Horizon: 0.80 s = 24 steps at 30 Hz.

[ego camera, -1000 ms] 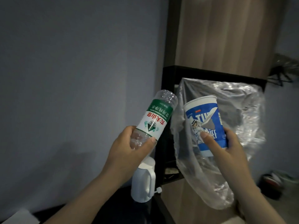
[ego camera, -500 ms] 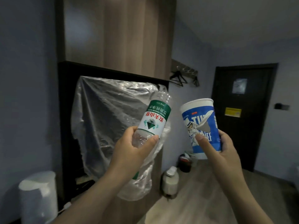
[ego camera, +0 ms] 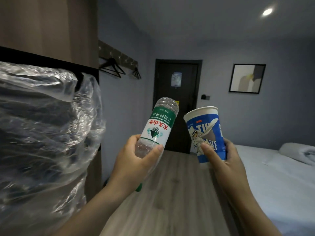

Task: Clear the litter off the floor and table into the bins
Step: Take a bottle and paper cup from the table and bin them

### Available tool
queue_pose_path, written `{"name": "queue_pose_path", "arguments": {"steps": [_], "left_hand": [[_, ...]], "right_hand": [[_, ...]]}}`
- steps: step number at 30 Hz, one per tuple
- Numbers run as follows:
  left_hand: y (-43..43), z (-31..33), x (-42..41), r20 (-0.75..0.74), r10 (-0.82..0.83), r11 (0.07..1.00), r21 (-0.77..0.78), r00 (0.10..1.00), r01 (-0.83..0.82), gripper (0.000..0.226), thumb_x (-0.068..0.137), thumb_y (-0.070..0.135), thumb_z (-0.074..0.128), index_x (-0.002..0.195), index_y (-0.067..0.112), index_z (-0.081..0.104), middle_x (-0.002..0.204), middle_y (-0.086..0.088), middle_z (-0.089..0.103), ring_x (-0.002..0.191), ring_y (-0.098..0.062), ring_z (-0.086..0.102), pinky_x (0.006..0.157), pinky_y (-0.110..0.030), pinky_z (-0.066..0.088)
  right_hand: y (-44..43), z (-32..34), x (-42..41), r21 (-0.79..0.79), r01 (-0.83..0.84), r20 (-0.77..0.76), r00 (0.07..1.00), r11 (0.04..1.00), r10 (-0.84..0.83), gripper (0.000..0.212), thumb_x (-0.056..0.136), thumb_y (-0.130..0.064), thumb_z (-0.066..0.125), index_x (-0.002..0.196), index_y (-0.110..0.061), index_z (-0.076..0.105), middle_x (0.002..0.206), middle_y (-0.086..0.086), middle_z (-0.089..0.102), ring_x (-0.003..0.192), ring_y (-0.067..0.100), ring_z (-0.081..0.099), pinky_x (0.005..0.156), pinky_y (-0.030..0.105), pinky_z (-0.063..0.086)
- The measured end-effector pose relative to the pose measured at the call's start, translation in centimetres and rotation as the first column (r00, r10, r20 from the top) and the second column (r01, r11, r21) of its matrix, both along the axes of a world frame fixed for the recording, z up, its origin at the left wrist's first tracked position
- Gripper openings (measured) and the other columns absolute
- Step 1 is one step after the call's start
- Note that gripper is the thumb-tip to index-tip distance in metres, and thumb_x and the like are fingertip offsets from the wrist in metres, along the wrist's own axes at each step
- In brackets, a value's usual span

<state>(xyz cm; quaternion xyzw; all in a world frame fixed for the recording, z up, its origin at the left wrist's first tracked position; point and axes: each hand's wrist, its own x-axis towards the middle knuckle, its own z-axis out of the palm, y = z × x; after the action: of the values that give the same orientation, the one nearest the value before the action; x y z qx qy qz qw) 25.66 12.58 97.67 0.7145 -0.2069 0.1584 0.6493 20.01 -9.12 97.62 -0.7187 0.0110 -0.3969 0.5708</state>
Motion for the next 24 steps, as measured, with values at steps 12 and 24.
{"name": "queue_pose_path", "arguments": {"steps": [12,24], "left_hand": [[0.4,-0.9,19.2,-0.059,-0.071,0.997,-0.017,0.996,0.070,0.046,0.070,0.060,0.070,0.107,0.035,0.057,0.094,0.013,0.070,0.079,0.003,0.067,0.053,-0.012,0.049],[4.8,-4.2,36.7,-0.160,0.035,0.999,-0.011,0.987,-0.038,0.031,0.076,0.047,0.071,0.101,0.035,0.058,0.089,0.014,0.069,0.074,0.009,0.063,0.046,-0.006,0.043]], "right_hand": [[0.4,-0.4,17.6,-0.044,0.031,-0.069,0.997,0.999,-0.034,0.046,0.070,-0.057,0.061,0.111,-0.042,0.047,0.100,-0.022,0.061,0.089,-0.014,0.061,0.054,0.007,0.048],[4.4,-2.0,36.1,-0.069,-0.014,-0.145,0.989,0.998,0.004,0.058,0.067,-0.060,0.065,0.118,-0.037,0.051,0.098,-0.023,0.064,0.091,-0.008,0.063,0.070,0.020,0.053]]}}
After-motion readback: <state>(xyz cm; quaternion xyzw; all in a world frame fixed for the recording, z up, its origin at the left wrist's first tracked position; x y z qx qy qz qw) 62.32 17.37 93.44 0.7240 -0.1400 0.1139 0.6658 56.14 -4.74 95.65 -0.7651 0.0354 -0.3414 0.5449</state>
